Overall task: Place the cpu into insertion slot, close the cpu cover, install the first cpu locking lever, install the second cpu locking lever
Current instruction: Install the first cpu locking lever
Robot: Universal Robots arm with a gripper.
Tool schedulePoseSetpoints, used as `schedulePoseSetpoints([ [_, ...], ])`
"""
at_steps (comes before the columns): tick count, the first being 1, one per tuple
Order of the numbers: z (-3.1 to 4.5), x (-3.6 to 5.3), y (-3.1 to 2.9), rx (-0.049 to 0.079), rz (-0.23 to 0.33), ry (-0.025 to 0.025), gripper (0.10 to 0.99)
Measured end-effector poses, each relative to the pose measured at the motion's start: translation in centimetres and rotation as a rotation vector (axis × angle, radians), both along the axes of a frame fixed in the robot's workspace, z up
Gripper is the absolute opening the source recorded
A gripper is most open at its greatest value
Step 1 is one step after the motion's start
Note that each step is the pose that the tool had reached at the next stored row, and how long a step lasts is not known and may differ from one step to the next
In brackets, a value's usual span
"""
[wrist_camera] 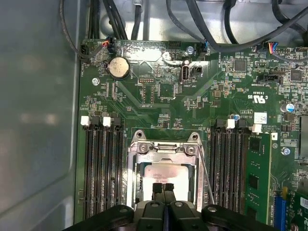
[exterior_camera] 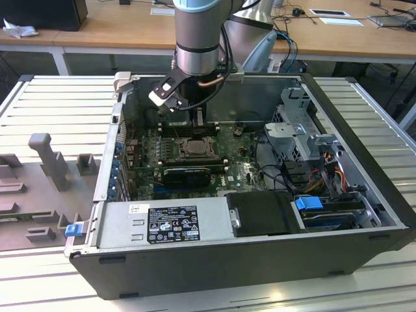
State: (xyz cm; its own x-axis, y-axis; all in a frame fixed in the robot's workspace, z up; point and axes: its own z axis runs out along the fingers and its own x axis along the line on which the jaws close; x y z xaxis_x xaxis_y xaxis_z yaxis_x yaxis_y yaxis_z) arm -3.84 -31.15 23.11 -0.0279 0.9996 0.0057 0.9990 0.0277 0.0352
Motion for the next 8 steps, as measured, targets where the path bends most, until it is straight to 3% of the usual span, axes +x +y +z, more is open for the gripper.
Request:
schedulePoseSetpoints([
  [4, 0.27, 0.0, 0.0, 0.0, 0.0, -0.0001, 0.106],
  [8, 1.25, 0.0, 0.0, 0.0, 0.0, -0.0001, 0.106],
])
